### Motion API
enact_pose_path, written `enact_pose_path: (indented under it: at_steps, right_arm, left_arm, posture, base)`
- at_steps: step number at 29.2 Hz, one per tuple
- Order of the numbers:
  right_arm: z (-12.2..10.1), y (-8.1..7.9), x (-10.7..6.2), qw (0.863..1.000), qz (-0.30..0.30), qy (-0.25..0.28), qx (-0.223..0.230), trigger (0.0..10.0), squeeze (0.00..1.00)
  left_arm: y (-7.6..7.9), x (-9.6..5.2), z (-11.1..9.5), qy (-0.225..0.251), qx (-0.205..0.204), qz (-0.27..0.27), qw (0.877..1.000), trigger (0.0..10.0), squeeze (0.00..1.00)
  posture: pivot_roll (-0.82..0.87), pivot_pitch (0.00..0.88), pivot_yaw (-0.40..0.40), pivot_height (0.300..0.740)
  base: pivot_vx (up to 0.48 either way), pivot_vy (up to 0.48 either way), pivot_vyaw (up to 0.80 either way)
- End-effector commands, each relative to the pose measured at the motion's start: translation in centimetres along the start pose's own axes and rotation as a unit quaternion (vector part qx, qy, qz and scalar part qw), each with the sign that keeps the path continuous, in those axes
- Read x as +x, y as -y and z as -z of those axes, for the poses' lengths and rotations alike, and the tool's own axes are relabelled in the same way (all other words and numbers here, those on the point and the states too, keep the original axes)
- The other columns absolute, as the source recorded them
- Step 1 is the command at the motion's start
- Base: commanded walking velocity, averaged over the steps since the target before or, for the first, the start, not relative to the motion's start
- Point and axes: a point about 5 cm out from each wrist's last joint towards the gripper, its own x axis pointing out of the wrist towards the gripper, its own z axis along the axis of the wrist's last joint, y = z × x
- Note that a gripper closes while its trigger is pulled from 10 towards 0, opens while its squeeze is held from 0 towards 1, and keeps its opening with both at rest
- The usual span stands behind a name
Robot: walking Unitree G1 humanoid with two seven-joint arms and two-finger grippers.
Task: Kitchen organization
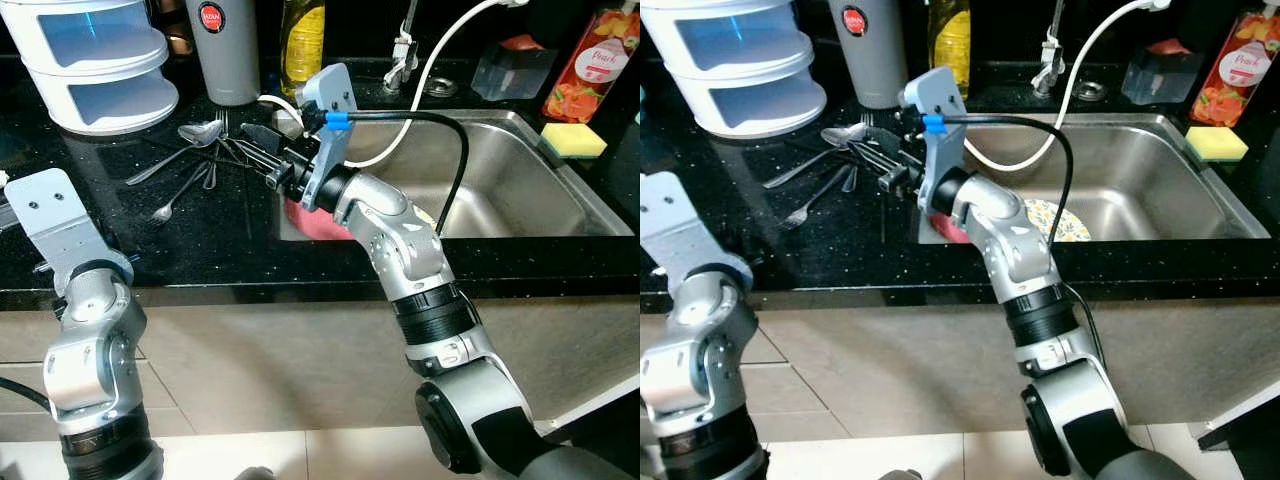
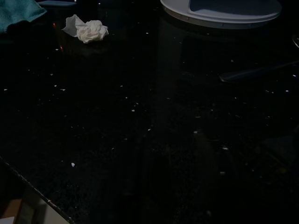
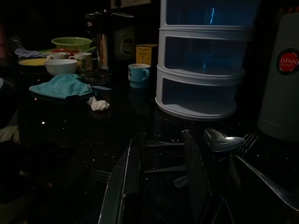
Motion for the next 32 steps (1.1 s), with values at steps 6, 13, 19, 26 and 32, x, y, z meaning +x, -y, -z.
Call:
enact_pose_path:
  at_steps: [6,13,19,26,32]
  right_arm:
    - [0.0,-0.2,0.1,1.0,-0.004,-0.001,-0.003,10.0,0.0]
    - [-0.1,-0.1,0.2,1.0,-0.004,-0.001,-0.003,10.0,0.0]
    - [-0.1,-0.1,0.2,1.0,0.0,0.0,-0.003,10.0,0.0]
    - [-0.2,0.2,0.1,1.0,0.007,0.001,-0.005,10.0,0.0]
    - [-0.2,0.2,0.0,1.0,0.009,0.002,-0.004,10.0,0.0]
  left_arm:
    - [-0.1,0.1,0.3,-0.01,0.001,-0.004,1.0,10.0,0.0]
    - [1.0,1.0,-0.4,-0.003,-0.005,0.021,1.0,10.0,0.44]
    - [1.8,1.6,-0.9,0.002,-0.001,0.033,0.999,10.0,0.06]
    - [3.9,2.6,-0.7,-0.019,0.002,0.088,0.996,10.0,0.0]
    - [4.9,3.0,1.0,-0.056,0.115,0.134,0.983,10.0,0.0]
  posture:
    - [0.24,0.0,-0.006,0.74]
    - [0.23,0.0,-0.006,0.74]
    - [0.22,0.0,0.0,0.74]
    - [0.21,0.0,0.005,0.74]
    - [0.21,0.0,0.013,0.74]
  base:
    - [0.0,0.0,0.0]
    - [0.0,0.0,0.0]
    - [0.0,0.0,0.0]
    - [0.0,0.0,0.0]
    - [0.0,0.0,0.0]
